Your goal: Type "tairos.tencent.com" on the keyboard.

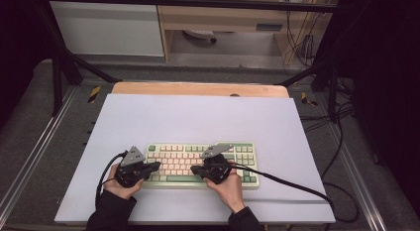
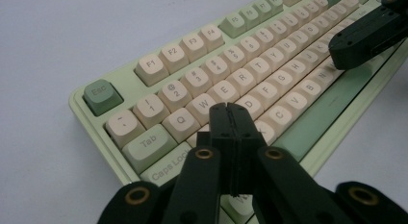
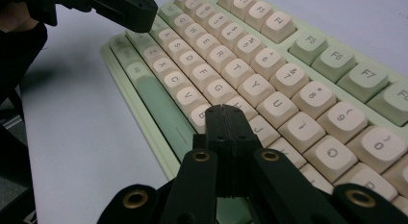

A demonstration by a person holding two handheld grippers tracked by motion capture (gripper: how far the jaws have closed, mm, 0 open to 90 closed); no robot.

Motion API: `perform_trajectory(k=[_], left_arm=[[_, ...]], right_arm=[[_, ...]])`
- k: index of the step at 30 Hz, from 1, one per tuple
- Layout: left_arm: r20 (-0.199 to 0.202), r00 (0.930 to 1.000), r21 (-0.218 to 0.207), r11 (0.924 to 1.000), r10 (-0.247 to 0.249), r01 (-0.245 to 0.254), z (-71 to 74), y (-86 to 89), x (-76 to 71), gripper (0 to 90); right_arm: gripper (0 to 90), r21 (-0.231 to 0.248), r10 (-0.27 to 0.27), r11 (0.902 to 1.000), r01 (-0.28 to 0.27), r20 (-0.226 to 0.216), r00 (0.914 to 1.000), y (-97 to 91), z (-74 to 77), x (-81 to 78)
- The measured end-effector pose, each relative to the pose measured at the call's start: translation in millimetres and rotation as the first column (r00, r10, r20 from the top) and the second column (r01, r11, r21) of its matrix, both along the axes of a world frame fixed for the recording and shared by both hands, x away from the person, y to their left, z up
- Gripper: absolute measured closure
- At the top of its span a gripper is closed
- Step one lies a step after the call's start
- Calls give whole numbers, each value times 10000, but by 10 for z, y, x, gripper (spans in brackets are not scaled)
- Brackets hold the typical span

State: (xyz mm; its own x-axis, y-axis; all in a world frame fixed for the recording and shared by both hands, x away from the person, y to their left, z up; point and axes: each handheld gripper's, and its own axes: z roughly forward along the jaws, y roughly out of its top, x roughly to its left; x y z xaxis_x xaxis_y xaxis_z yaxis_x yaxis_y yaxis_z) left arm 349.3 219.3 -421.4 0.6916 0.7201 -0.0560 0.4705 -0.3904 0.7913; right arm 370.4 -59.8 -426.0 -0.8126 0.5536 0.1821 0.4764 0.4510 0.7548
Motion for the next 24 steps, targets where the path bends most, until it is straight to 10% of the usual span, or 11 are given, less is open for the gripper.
perform_trajectory(k=[24], left_arm=[[-19,10000,-56,10000,-22,22,1,5,0,897]], right_arm=[[900,-193,50,9998,-43,353,9994,-35,90,-15]])
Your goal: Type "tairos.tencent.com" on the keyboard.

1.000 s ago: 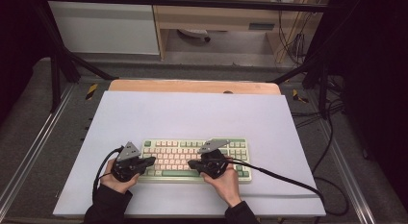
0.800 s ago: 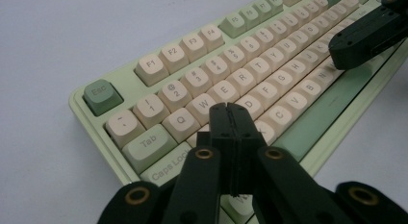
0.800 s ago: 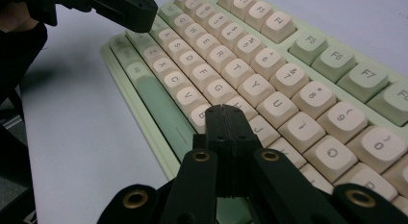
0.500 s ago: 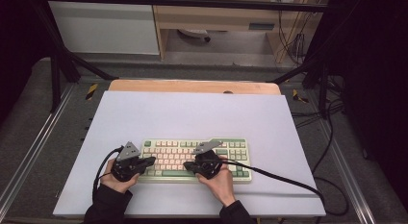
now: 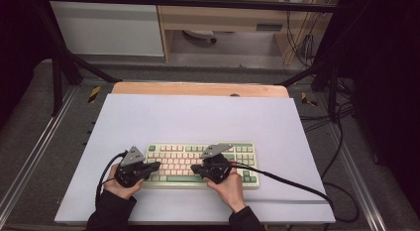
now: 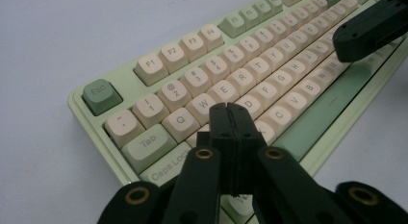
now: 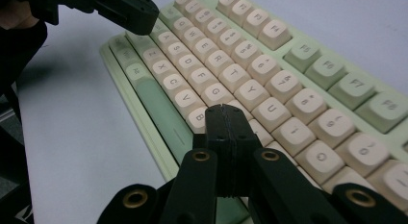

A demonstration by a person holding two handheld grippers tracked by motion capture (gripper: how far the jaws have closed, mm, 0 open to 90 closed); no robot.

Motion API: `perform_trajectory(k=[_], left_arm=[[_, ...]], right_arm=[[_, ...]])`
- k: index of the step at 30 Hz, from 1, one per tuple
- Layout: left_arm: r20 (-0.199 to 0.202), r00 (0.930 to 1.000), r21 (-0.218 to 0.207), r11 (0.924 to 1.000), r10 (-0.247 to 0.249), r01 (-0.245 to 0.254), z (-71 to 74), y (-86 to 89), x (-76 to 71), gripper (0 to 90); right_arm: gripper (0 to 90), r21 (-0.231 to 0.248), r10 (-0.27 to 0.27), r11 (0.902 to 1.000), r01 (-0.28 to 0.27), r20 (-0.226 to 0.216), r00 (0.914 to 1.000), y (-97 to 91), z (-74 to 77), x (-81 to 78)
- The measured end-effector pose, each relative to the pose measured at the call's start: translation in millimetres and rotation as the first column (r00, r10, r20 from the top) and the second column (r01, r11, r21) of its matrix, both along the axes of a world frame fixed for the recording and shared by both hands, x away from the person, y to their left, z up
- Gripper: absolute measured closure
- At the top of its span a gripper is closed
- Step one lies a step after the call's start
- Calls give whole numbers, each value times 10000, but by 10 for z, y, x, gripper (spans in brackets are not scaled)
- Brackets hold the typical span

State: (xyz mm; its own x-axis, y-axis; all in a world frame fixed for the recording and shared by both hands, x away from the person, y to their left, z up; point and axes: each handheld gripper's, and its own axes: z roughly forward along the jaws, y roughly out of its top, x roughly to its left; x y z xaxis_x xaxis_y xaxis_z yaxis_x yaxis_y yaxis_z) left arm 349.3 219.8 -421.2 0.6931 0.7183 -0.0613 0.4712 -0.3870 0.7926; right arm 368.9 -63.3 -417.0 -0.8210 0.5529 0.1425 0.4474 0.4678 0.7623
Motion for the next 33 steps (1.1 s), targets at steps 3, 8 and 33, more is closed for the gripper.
perform_trajectory(k=[3,8,33], left_arm=[[19,10000,-9,10000,-2,2,6,-3,-2,897],[24,10000,11,10000,-39,39,9,-22,-7,897],[69,9994,167,9993,-348,347,54,-216,27,897]], right_arm=[[900,-7,-56,10000,56,109,9999,-72,65,1],[900,90,-326,9994,325,59,9995,-214,105,5],[900,148,-888,9959,890,-148,9959,-724,-5,-88]])
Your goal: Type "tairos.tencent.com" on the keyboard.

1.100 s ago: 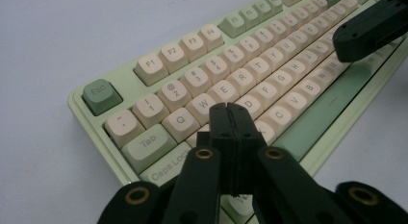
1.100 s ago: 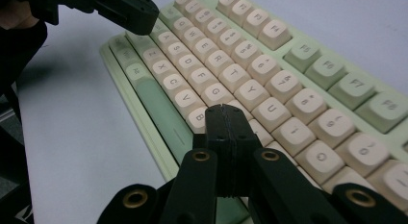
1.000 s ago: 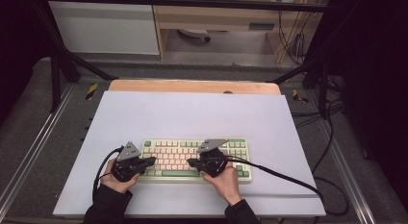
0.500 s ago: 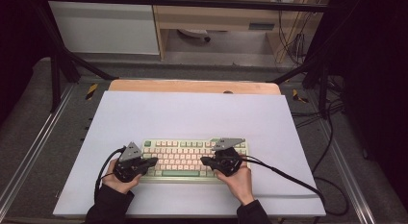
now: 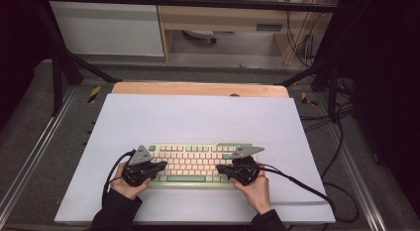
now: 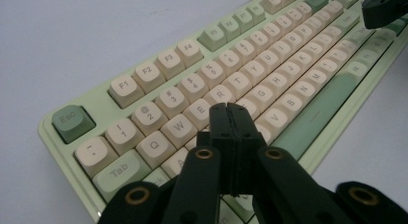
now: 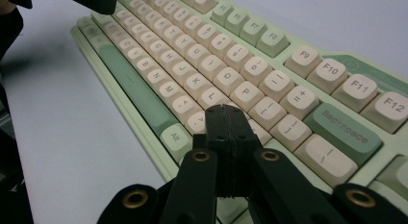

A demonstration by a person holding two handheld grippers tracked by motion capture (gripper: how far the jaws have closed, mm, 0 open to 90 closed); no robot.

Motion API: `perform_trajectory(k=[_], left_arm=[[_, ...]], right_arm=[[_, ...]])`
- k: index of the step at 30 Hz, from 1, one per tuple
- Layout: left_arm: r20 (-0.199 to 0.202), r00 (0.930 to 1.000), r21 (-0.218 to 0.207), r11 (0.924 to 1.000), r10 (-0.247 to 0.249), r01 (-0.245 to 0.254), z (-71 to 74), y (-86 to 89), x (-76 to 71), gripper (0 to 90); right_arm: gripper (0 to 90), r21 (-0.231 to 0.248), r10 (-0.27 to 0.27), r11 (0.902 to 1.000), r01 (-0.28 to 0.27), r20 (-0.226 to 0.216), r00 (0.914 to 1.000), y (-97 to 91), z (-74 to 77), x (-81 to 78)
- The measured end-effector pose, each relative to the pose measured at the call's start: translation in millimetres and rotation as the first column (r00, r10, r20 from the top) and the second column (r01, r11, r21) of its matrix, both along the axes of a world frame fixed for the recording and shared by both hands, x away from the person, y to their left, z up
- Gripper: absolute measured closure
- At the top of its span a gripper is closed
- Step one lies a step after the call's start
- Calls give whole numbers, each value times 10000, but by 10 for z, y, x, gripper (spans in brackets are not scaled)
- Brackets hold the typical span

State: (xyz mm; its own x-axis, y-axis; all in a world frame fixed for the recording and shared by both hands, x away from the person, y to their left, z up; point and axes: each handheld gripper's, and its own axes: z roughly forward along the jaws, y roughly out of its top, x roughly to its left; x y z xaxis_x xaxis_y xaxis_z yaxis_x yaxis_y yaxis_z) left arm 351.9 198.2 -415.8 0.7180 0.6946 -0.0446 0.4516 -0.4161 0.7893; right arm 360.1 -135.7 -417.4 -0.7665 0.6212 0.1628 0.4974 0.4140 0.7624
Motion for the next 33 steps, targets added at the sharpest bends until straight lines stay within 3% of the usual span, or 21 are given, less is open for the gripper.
perform_trajectory(k=[17,33], left_arm=[[-33,9999,91,9999,-133,133,31,-235,131,897],[-143,9999,256,9996,-78,82,-57,-458,272,897]], right_arm=[[900,-10,10,10000,-10,15,10000,-56,-18,-29],[900,15,1,10000,-1,-21,10000,-49,-25,-33]])
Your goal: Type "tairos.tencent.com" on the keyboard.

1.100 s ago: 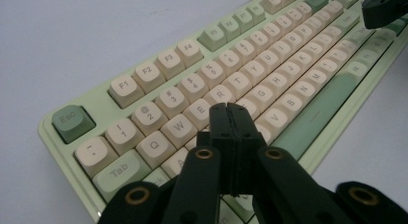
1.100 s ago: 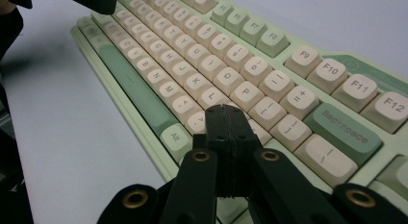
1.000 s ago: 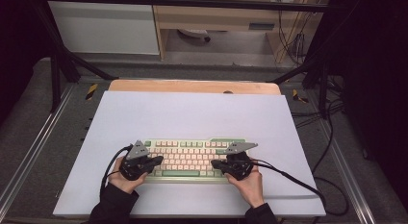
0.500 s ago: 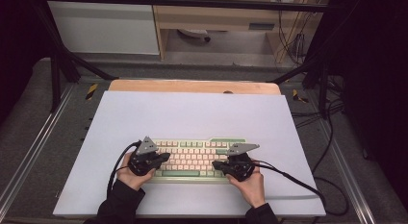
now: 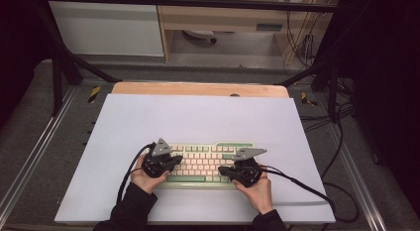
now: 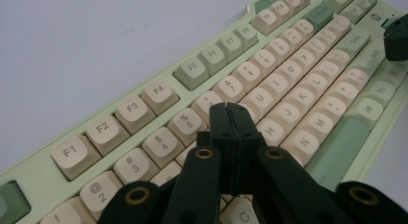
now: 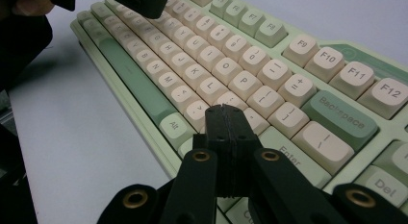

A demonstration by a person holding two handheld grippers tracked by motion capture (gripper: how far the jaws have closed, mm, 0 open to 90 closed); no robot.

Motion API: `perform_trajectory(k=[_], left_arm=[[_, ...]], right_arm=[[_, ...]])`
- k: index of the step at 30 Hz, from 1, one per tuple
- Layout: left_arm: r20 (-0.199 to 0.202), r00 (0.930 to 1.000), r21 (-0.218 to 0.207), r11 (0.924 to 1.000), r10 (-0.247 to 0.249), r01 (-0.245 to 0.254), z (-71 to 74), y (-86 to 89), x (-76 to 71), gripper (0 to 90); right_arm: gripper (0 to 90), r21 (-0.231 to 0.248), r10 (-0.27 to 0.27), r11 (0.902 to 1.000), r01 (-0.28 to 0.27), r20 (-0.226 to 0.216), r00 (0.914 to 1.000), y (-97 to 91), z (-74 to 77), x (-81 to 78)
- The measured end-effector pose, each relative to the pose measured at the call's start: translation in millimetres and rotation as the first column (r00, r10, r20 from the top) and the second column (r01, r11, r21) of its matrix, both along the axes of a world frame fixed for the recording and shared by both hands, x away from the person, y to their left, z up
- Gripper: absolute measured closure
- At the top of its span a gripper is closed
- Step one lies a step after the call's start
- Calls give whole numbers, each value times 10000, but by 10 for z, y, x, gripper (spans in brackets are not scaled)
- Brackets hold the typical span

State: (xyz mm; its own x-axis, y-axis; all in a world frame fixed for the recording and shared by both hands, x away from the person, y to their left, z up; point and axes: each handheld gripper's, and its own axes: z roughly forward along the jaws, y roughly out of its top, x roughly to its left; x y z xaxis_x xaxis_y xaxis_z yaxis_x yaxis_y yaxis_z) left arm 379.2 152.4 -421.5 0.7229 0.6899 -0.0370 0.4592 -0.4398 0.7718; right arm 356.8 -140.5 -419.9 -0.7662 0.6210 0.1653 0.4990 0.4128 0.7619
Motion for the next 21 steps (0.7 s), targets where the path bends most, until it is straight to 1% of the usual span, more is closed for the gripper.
perform_trajectory(k=[3,7,13,21], left_arm=[[-23,10000,13,10000,22,-22,-23,-21,20,897],[9,10000,136,9999,22,-22,-52,-45,33,897],[16,10000,90,10000,26,-26,-66,-51,38,897],[2,10000,154,9999,3,-3,-98,-56,46,897]], right_arm=[[900,13,4,10000,-4,-3,10000,0,1,0],[900,4,17,10000,-17,-17,10000,1,-2,0],[900,-6,15,10000,-15,-15,10000,-1,-1,-1],[900,-24,14,10000,-14,-22,10000,-3,-4,0]])
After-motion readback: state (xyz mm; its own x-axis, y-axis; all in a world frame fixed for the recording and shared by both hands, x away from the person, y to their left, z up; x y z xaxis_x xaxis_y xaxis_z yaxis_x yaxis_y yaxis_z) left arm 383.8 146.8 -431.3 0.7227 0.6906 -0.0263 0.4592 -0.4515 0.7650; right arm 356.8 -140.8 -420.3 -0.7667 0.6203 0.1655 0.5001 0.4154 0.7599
